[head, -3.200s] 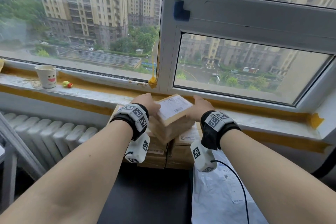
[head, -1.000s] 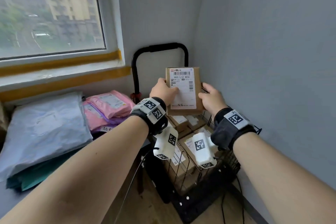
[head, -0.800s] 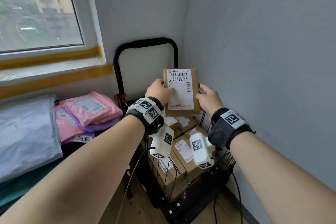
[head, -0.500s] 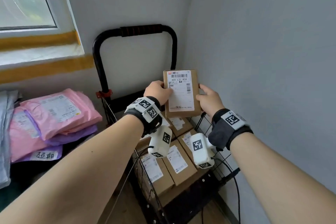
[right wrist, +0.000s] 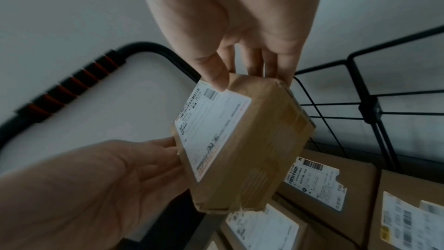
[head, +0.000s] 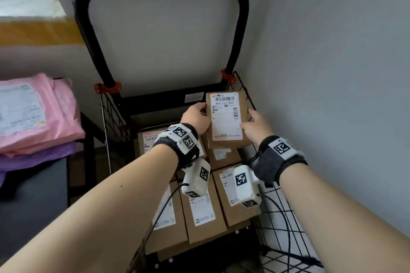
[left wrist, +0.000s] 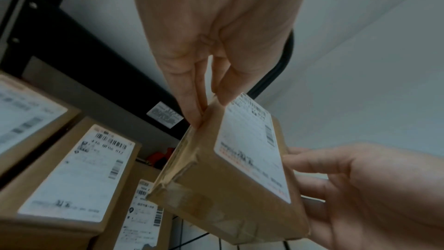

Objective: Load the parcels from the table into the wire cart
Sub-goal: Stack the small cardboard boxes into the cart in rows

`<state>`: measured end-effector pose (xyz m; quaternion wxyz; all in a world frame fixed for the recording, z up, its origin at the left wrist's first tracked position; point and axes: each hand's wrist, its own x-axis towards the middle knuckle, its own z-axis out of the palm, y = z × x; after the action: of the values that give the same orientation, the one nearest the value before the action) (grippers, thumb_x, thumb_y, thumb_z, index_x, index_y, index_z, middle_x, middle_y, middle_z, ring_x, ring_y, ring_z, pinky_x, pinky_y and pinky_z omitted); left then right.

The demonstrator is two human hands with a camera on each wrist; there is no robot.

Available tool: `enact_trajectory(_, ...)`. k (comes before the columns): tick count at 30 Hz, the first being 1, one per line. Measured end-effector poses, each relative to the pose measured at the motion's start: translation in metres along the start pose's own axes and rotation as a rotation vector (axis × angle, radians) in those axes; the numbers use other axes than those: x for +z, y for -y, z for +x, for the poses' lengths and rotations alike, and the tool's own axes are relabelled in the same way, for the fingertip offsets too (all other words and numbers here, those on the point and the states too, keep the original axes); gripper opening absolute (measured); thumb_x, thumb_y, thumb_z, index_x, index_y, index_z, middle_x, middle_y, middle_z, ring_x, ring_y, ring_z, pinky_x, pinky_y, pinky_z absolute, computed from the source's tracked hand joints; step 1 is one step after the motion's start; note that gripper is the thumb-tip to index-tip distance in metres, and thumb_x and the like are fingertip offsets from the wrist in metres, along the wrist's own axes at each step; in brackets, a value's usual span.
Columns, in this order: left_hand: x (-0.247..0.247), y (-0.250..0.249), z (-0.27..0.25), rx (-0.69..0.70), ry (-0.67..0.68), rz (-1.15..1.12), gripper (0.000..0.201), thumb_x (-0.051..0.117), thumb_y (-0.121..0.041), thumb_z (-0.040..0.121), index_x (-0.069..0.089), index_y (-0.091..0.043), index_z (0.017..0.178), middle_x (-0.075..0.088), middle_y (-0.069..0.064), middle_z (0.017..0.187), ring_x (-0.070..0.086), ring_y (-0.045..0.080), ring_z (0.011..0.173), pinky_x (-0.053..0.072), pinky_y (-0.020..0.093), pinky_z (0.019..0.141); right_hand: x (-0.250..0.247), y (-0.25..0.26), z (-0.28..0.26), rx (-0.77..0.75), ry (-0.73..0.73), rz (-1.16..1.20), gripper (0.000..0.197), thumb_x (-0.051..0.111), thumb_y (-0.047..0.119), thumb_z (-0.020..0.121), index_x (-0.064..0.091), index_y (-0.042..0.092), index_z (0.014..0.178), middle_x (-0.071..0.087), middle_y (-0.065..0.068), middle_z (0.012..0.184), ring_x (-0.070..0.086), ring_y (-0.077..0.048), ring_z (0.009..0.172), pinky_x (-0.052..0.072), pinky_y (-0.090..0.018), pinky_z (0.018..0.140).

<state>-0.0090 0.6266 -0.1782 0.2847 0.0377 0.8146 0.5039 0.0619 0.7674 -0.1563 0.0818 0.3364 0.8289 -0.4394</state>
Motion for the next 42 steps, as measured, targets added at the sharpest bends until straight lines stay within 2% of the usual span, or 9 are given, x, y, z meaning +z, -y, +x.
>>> enact_trajectory(4,0.034,0.023,0.048,-0.086,-0.009,-0.015,0.037,0.056,-0.022,0.091,0.056,-0.019,0.128,0.068,0.007,0.107,0.065,0.025,0.097,0.056,0.037,0.083,0.008,-0.028,0.063,0.035,0.072,-0.055,0.051,0.045,0.002,0.088,0.049,0.022,0.135,0.059,0.0,0.128,0.058,-0.025,0.112,0.047,-0.04,0.099)
enact_trajectory(8,0.062,0.051,0.083,-0.212,-0.001,0.002,0.046,0.054,-0.016,0.093,0.048,-0.017,0.138,0.065,0.008,0.116,0.065,0.027,0.1,0.056,0.042,0.087,0.022,-0.055,0.106,0.085,0.158,-0.094,0.048,0.043,0.0,0.091,0.049,0.019,0.135,0.058,0.004,0.124,0.055,-0.025,0.116,0.045,-0.036,0.098)
enact_trajectory(17,0.088,0.092,0.119,-0.34,-0.012,0.157,0.037,0.049,-0.009,0.091,0.056,-0.014,0.127,0.064,0.009,0.119,0.061,0.029,0.106,0.053,0.042,0.091,0.057,-0.092,0.155,0.189,0.289,-0.141,0.05,0.041,0.004,0.093,0.041,0.017,0.141,0.053,-0.005,0.137,0.053,-0.027,0.121,0.044,-0.036,0.102)
enact_trajectory(20,0.078,0.097,0.119,-0.325,-0.134,0.114,0.038,0.047,-0.004,0.089,0.059,-0.014,0.124,0.066,0.008,0.115,0.063,0.027,0.102,0.054,0.037,0.088,0.062,-0.094,0.164,0.216,0.314,-0.202,0.049,0.043,0.008,0.095,0.038,0.016,0.143,0.049,-0.006,0.14,0.048,-0.028,0.126,0.04,-0.032,0.1)
enact_trajectory(24,0.051,0.106,0.111,-0.282,-0.46,0.126,0.045,0.05,0.0,0.089,0.053,-0.016,0.131,0.055,0.005,0.128,0.056,0.022,0.112,0.044,0.022,0.084,0.074,-0.094,0.175,0.23,0.297,-0.226,0.059,0.049,0.011,0.093,0.03,0.017,0.148,0.048,-0.007,0.142,0.049,-0.029,0.127,0.04,-0.036,0.103)
enact_trajectory(27,0.031,0.121,0.1,-0.327,-0.682,0.232,0.056,0.056,-0.004,0.084,0.046,-0.017,0.137,0.037,0.009,0.141,0.038,0.027,0.13,0.034,0.031,0.105,0.083,-0.093,0.178,0.26,0.281,-0.184,0.06,0.054,0.01,0.088,0.033,0.015,0.144,0.057,-0.008,0.131,0.059,-0.029,0.113,0.05,-0.034,0.091)
enact_trajectory(30,0.014,0.14,0.087,-0.538,-0.796,0.343,0.074,0.066,-0.016,0.079,0.033,-0.022,0.144,0.026,0.011,0.15,0.02,0.029,0.141,0.015,0.045,0.115,0.091,-0.091,0.18,0.231,0.232,-0.172,0.065,0.058,0.01,0.087,0.029,0.016,0.145,0.059,-0.006,0.128,0.06,-0.028,0.111,0.047,-0.029,0.082)
enact_trajectory(34,0.002,0.157,0.076,-0.79,-0.672,0.126,0.102,0.078,-0.029,0.072,0.012,-0.025,0.151,0.02,0.015,0.153,0.018,0.034,0.142,0.018,0.055,0.114,0.098,-0.087,0.182,0.198,0.209,-0.168,0.074,0.067,0.012,0.082,0.029,0.019,0.145,0.059,-0.006,0.127,0.062,-0.027,0.108,0.047,-0.027,0.077)
enact_trajectory(42,0.014,0.156,0.077,-0.75,-0.6,0.092,0.107,0.079,-0.029,0.07,0.008,-0.027,0.151,0.025,0.017,0.148,0.022,0.037,0.138,0.025,0.055,0.11,0.095,-0.093,0.18,0.211,0.199,-0.2,0.091,0.077,0.013,0.074,0.023,0.019,0.146,0.056,-0.007,0.131,0.058,-0.027,0.115,0.045,-0.031,0.089)
